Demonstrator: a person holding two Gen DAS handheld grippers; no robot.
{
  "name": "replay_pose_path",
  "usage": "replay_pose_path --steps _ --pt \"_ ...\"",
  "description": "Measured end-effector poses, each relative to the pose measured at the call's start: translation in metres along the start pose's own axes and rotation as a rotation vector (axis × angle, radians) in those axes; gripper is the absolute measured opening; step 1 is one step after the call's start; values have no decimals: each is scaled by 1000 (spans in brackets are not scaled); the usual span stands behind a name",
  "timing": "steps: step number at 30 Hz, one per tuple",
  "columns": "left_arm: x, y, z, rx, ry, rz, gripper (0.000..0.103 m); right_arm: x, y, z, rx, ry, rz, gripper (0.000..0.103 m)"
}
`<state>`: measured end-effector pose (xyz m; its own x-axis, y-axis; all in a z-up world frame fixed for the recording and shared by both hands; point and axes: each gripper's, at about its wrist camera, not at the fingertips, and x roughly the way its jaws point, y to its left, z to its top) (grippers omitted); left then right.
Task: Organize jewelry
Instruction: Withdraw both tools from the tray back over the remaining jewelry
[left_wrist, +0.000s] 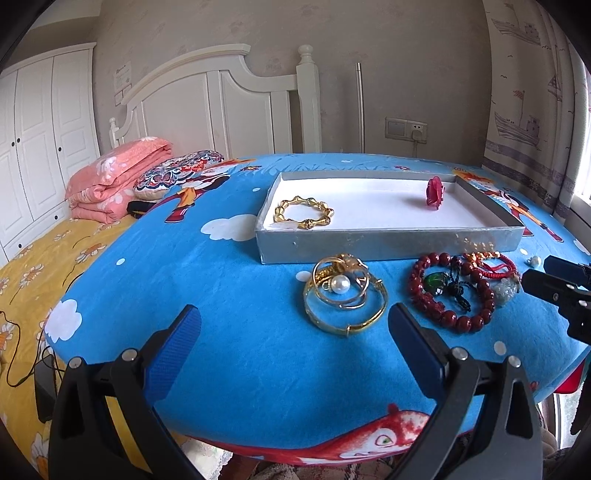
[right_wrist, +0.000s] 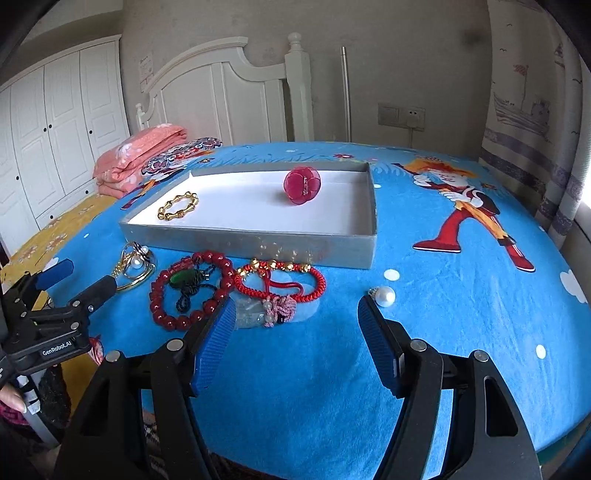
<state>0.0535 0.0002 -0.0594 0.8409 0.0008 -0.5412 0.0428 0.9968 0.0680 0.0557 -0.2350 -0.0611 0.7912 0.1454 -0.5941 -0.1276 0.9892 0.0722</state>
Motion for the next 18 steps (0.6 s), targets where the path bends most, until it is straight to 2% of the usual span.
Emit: replay_pose_path --steps 5,8,14,18 --pt "3 2 -2 -9 14 3 98 15 11 6 -36 18 -22 65" --pt "2 1 -2 -5 5 7 98 15 19 8 -67 2 -103 65" --pt "0 1 -3 -6 6 3 98 11 33 7 -71 10 -136 65" --pt "-1 2 -2 -7 -3 4 98 13 56 2 -136 -4 -191 63"
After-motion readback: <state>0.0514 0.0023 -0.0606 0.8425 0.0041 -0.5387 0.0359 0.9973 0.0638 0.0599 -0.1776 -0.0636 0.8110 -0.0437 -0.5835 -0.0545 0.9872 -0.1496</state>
